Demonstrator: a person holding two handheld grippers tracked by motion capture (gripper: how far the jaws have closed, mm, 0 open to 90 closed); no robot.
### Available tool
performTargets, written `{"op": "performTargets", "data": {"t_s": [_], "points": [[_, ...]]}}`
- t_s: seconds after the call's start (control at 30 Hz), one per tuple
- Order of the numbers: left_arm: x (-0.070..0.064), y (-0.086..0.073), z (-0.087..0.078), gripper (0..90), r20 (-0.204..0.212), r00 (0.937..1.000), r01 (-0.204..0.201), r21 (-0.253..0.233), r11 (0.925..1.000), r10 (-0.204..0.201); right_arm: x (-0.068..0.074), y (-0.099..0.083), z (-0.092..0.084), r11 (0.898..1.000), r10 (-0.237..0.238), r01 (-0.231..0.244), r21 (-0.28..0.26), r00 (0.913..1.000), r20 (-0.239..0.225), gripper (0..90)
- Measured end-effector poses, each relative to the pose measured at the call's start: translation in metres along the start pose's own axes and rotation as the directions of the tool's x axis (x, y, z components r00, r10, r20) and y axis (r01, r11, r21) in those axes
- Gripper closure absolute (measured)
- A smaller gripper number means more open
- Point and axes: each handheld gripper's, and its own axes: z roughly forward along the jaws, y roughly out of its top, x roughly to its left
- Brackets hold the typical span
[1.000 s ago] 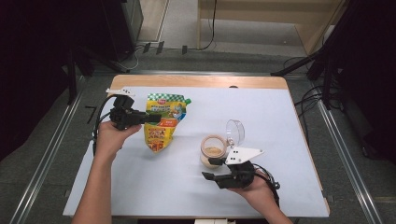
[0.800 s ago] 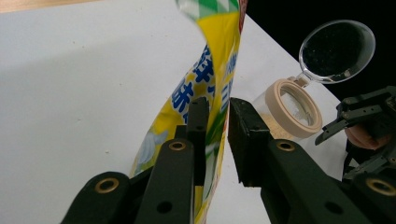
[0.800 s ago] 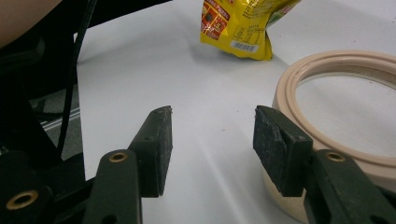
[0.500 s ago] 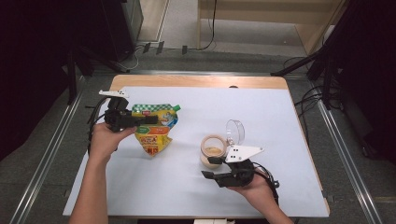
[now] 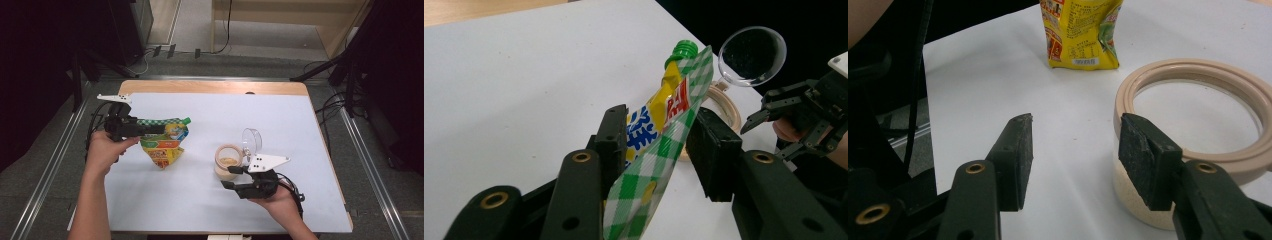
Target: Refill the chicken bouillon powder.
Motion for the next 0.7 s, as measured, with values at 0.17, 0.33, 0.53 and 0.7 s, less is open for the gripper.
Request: {"op": "performTargets", "data": {"t_s": [0.17, 0.33, 0.53, 0.7], "points": [[-0.005, 0.002, -0.010, 58.6, -0.022, 0.9998, 0.000, -0.006, 1.0000, 0.000, 0.002, -0.001, -0.006, 1.000, -0.008, 0.008, 0.003, 0.9999, 0.008, 49.3], [-0.010, 0.004, -0.022, 55.9, -0.031, 0.9995, -0.006, -0.020, 0.9998, 0.006, 0.000, -0.003, -0.014, 1.000, 0.001, -0.001, 0.002, 0.9999, 0.016, 49.4], [-0.012, 0.003, -0.027, 54.6, -0.049, 0.9988, -0.004, -0.009, 0.9999, 0.003, -0.004, -0.005, -0.022, 1.000, 0.015, -0.015, 0.004, 0.9996, 0.024, 49.6], [-0.009, 0.001, -0.033, 53.6, -0.056, 0.9984, 0.007, -0.013, 0.9999, -0.008, -0.008, -0.008, -0.032, 1.000, 0.022, -0.022, 0.005, 0.9987, 0.047, 50.1]]}}
